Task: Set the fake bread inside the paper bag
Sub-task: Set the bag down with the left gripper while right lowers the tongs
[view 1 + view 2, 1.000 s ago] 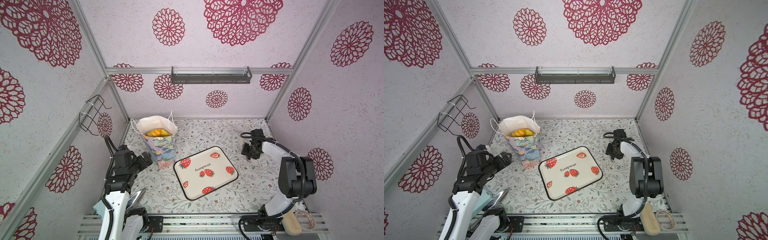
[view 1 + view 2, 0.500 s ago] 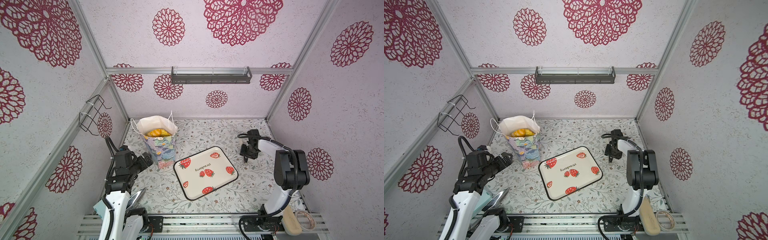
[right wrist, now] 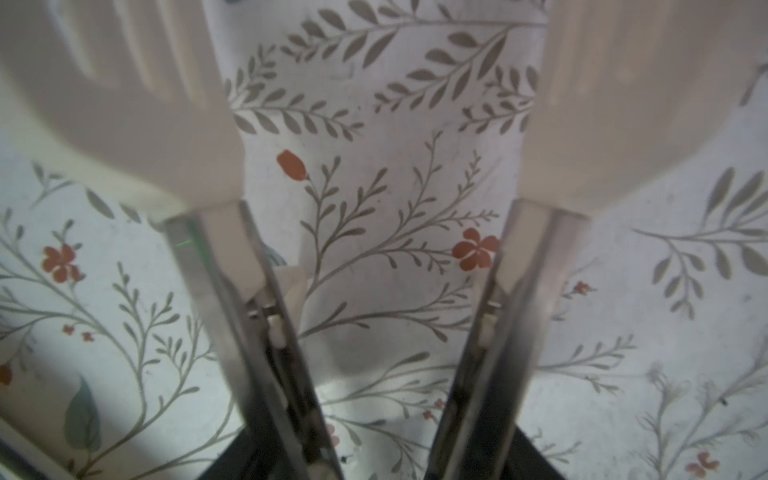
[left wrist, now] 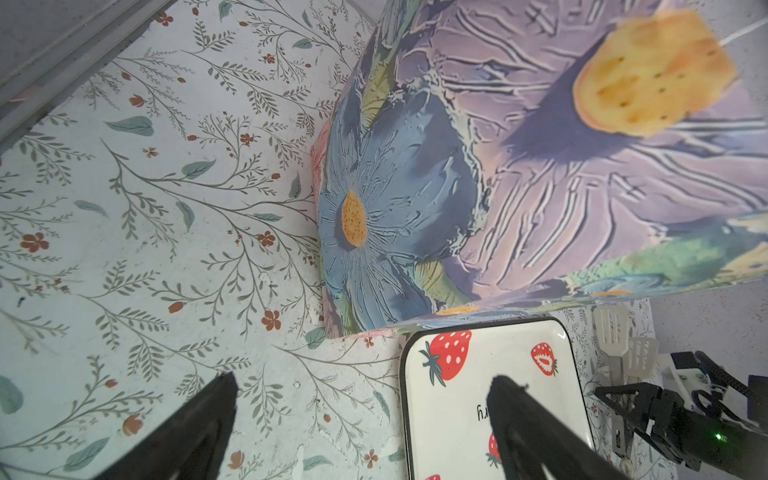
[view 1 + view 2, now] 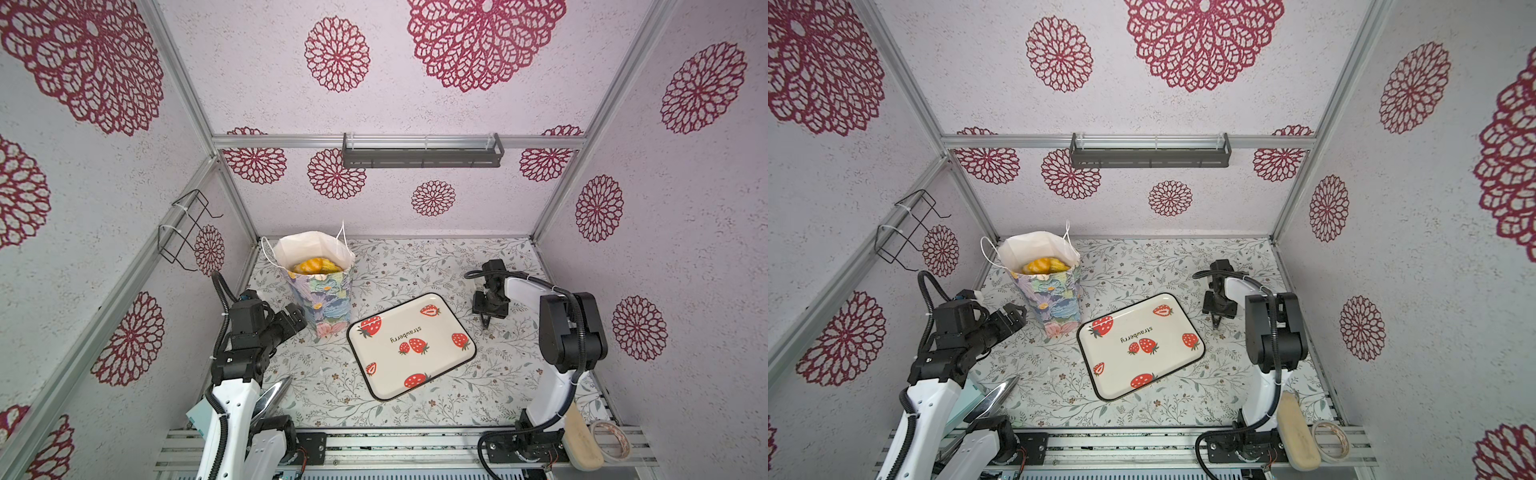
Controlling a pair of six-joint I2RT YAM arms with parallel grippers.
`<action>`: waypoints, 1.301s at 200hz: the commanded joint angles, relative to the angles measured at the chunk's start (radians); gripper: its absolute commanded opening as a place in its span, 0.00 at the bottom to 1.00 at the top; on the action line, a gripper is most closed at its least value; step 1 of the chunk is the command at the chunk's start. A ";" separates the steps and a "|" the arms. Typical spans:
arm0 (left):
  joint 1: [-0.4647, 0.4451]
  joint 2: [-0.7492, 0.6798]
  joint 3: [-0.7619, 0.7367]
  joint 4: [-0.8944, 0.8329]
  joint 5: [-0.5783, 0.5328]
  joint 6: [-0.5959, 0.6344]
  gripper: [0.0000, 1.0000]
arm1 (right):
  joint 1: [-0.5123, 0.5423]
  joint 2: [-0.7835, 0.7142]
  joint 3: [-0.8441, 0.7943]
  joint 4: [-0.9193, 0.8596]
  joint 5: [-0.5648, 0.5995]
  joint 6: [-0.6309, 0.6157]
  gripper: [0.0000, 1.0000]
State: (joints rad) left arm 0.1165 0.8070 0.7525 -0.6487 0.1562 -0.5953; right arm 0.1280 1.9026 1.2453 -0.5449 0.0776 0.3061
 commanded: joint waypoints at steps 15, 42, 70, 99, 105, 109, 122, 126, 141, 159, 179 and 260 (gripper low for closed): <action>-0.008 0.001 -0.010 0.018 0.003 -0.009 0.97 | 0.004 0.007 0.025 -0.020 0.021 -0.012 0.67; -0.008 -0.001 -0.010 0.015 -0.001 -0.010 0.97 | 0.004 0.005 0.025 -0.020 0.022 -0.010 0.72; -0.008 0.000 -0.009 0.014 -0.003 -0.010 0.97 | 0.004 -0.017 0.019 -0.017 0.030 -0.008 0.79; -0.009 0.002 -0.007 0.012 -0.007 -0.009 0.97 | 0.004 -0.048 0.015 -0.015 0.033 -0.009 0.82; -0.009 0.001 -0.007 0.011 -0.008 -0.010 0.97 | 0.004 -0.053 0.016 -0.017 0.033 -0.009 0.82; -0.009 0.002 -0.007 0.011 -0.009 -0.009 0.97 | 0.004 -0.058 0.016 -0.018 0.033 -0.009 0.82; -0.009 0.002 -0.005 0.009 -0.008 -0.009 0.97 | 0.004 -0.075 0.015 -0.023 0.034 -0.007 0.83; -0.011 0.002 -0.003 0.009 -0.008 -0.009 0.97 | 0.004 -0.081 0.015 -0.024 0.034 -0.007 0.83; -0.011 0.000 -0.004 0.007 -0.011 -0.008 0.97 | 0.004 -0.114 0.008 -0.029 0.035 -0.003 0.83; -0.014 0.003 0.001 0.004 -0.014 -0.003 0.97 | 0.003 -0.173 -0.011 -0.024 0.019 0.000 0.84; -0.021 0.001 0.005 -0.006 -0.026 0.001 0.98 | 0.004 -0.245 -0.034 -0.018 -0.004 0.006 0.84; -0.031 -0.009 0.024 -0.034 -0.100 -0.031 0.98 | -0.004 -0.601 -0.170 0.096 0.040 0.032 0.86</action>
State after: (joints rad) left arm 0.0898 0.8089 0.7528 -0.6674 0.1265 -0.5968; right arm 0.1291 1.4044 1.1198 -0.5106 0.0708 0.3111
